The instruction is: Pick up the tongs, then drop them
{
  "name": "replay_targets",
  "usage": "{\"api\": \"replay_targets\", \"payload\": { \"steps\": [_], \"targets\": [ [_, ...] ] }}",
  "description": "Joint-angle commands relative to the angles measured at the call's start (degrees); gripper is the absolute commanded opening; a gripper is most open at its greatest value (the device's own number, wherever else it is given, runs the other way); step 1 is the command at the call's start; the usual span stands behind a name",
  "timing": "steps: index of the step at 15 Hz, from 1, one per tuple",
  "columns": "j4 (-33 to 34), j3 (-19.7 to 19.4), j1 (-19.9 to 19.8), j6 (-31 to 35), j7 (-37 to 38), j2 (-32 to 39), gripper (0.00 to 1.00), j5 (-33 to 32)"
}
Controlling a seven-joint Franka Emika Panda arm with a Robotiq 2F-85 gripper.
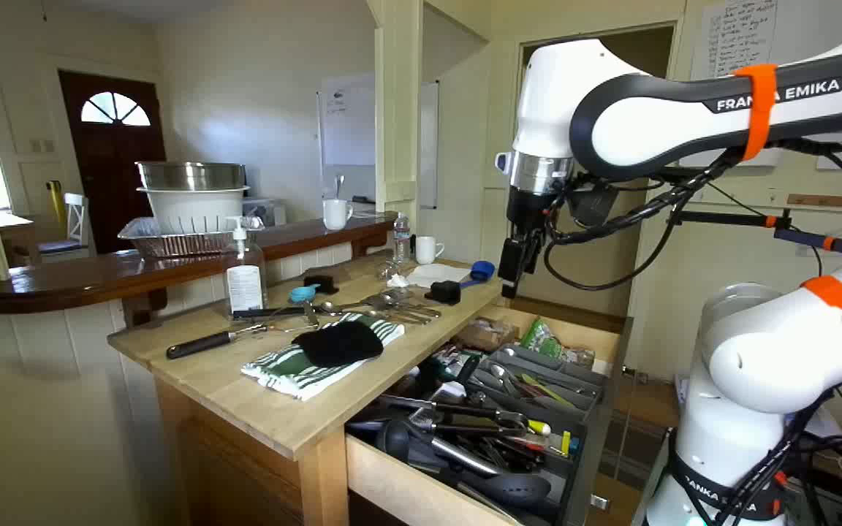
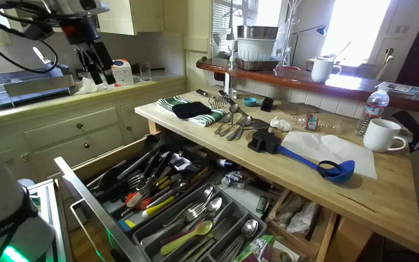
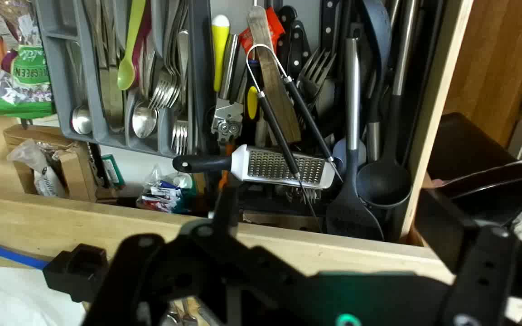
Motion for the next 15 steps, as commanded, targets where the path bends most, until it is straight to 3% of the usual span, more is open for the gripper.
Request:
{"api": "replay_targets", "payload": {
  "steps": [1,8,11,14,15],
  "targets": [
    [0.14,-0.59,0.81,-0.14,0.59,0.22,1.0,-0.61],
    [-0.29,-0.75,0.77,0.31,-0.61,0.95,1.0,-1.49],
    [-2.85,-0.46,0.15,5.17,-2.78,4.33,1.0,-4.64],
    [-7.1,-0.25,-1.13,14.38,-2.5,8.35,1.0,-9.32],
    [-4.56,-0.46,-2.0,16.5,-2.43,12.82,1.0,-10.43]
  ]
}}
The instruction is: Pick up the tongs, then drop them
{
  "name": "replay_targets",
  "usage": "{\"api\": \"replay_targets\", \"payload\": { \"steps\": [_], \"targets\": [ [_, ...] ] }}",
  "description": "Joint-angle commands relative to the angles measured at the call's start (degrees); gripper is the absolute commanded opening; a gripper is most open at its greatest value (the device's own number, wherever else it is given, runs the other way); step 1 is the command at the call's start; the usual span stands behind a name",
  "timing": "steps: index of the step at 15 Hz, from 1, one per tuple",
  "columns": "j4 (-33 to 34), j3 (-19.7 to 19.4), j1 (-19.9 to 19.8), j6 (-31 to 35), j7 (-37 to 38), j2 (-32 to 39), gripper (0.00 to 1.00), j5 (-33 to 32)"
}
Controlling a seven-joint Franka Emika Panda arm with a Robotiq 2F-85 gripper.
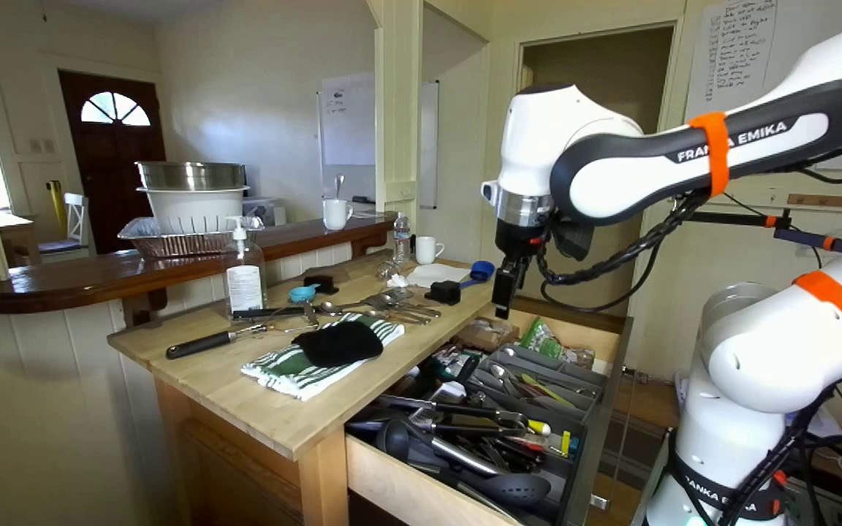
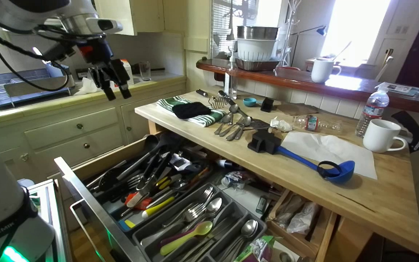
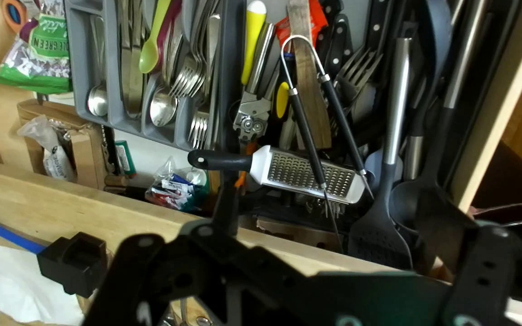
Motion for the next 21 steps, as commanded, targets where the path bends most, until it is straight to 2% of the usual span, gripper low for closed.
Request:
{"api": "replay_targets", "payload": {
  "steps": [1,4,7,9,10,12,14,15,21],
  "targets": [
    [-0.84,-0.5,-2.36,11.3,-0.04,9.32,1.0,-5.79],
    [-1.11,-1.28,-5.27,24.4,1.14,16.91,1.0,-9.94],
    [-1.18,-3.85,-6.38,33.14,-0.88,26.14,1.0,-9.82],
    [-1.22,-5.39,-6.3,36.71,-2.82,31.66,1.0,-9.01],
    [-1.24,-6.36,-5.29,34.98,-3.83,33.91,1.0,-6.94],
    [-1.16,-5.67,-7.42,35.6,-1.65,38.22,1.0,-10.56],
    [-0.97,-6.38,-7.47,35.52,-0.76,41.54,1.0,-10.78],
    [-1.11,-6.63,-6.25,33.52,-2.14,38.26,1.0,-9.46],
    [-0.31,-7.31,-6.34,35.06,-2.16,42.18,1.0,-9.41]
  ]
}}
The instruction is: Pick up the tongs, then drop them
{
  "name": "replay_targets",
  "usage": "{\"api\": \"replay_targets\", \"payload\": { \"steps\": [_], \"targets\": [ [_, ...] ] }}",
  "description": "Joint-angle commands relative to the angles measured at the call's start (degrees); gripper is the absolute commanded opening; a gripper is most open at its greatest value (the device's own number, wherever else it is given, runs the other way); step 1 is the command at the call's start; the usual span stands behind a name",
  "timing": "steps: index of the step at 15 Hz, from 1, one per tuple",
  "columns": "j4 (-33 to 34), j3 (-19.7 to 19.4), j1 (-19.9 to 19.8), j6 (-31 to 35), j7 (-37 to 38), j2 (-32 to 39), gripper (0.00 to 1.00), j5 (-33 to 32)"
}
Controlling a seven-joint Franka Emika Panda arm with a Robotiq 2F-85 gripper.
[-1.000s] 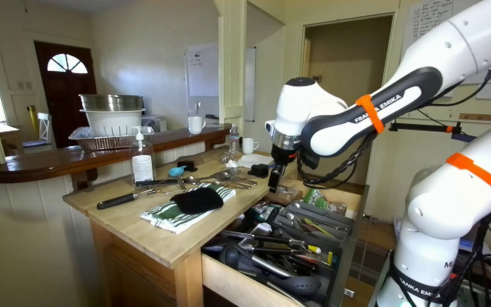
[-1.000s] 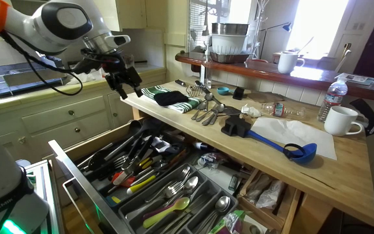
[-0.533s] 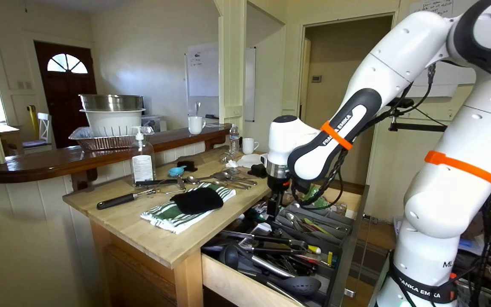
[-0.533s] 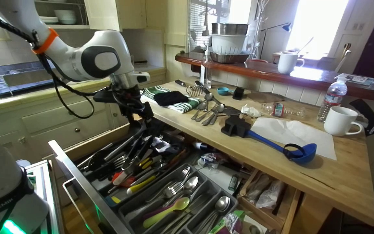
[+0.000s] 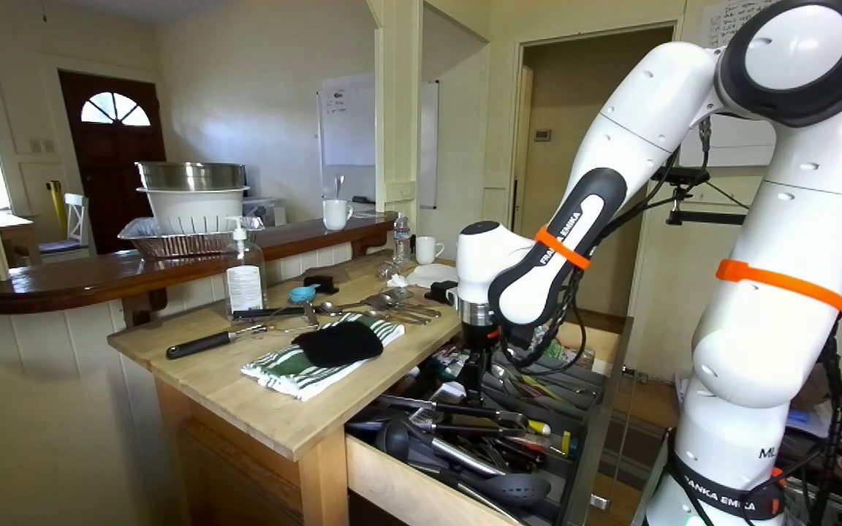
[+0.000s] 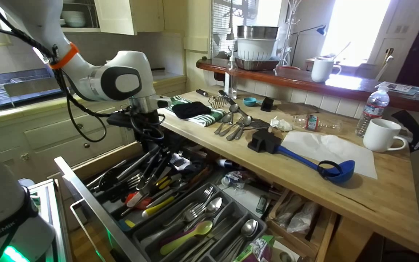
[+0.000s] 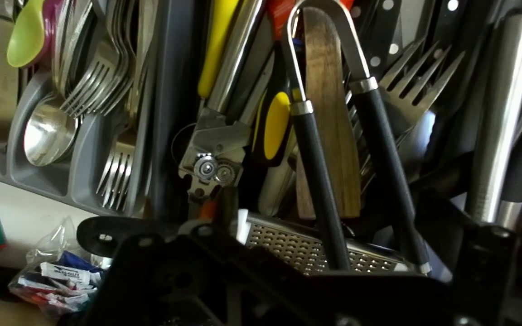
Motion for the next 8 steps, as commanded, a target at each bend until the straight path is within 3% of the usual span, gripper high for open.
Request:
{"api": "replay_targets", "payload": {
  "steps": [1,6,8],
  "targets": [
    [0.17,-0.86,0.05,2.52,1.26,1.87,1.0,-2.53],
    [0.58,-1.63,-0.1,10.2,1.54,7.84,1.0,-4.53],
    [1.17,-2.13,-0.23,12.63,3.18,10.03,0.79,-8.23]
  ]
}}
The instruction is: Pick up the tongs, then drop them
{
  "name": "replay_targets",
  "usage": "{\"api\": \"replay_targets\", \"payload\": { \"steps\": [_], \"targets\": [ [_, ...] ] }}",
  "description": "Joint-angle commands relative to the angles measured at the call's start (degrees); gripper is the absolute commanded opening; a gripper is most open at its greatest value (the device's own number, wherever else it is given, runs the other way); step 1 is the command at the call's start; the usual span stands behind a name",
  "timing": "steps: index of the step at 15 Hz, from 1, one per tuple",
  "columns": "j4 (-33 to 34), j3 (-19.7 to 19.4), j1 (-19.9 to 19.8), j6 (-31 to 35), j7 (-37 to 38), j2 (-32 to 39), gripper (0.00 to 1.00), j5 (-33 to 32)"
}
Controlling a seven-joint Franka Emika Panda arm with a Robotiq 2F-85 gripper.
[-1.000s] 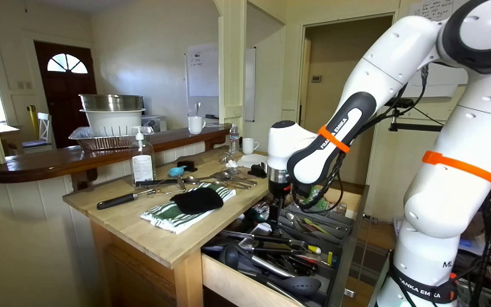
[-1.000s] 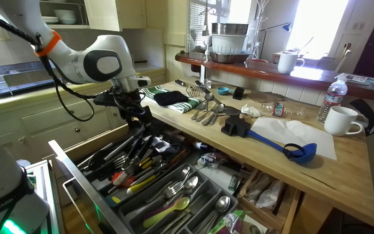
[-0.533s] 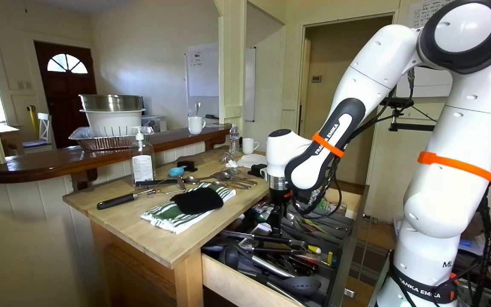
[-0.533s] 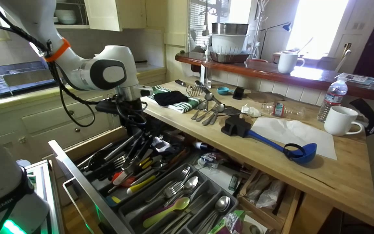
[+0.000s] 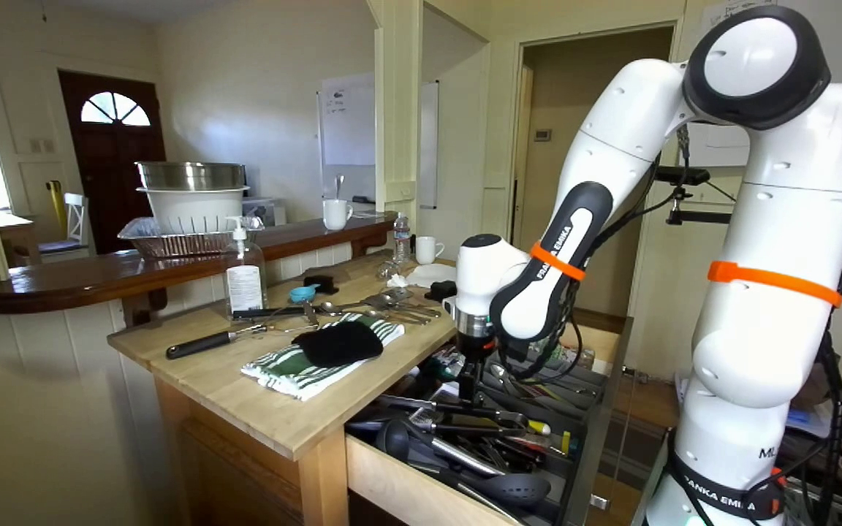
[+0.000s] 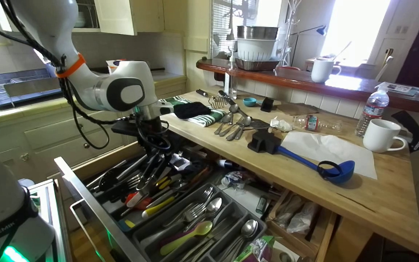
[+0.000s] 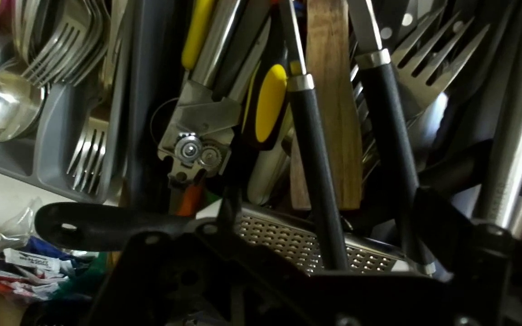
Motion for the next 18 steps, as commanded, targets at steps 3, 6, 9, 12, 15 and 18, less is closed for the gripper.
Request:
{"api": "replay_targets", "payload": {
  "steps": [3,6,9,12,15,18],
  "targets": [
    [2.07,-1.18,-0.98,6.24,6.66,7.09,0.64,-11.6],
    [3.16,-2.32,-0.67,7.16,10.37,9.15,0.68,-17.2],
    [4.09,-3.17,-0.29,7.82,13.0,10.89,0.59,-20.93],
    [4.74,-3.27,0.02,8.14,14.22,12.01,0.32,-22.28],
    [5.12,-2.95,0.33,8.22,14.58,12.86,0.06,-22.09],
    [3.96,-1.65,0.94,6.99,13.85,11.44,0.05,-19.54]
  ]
}}
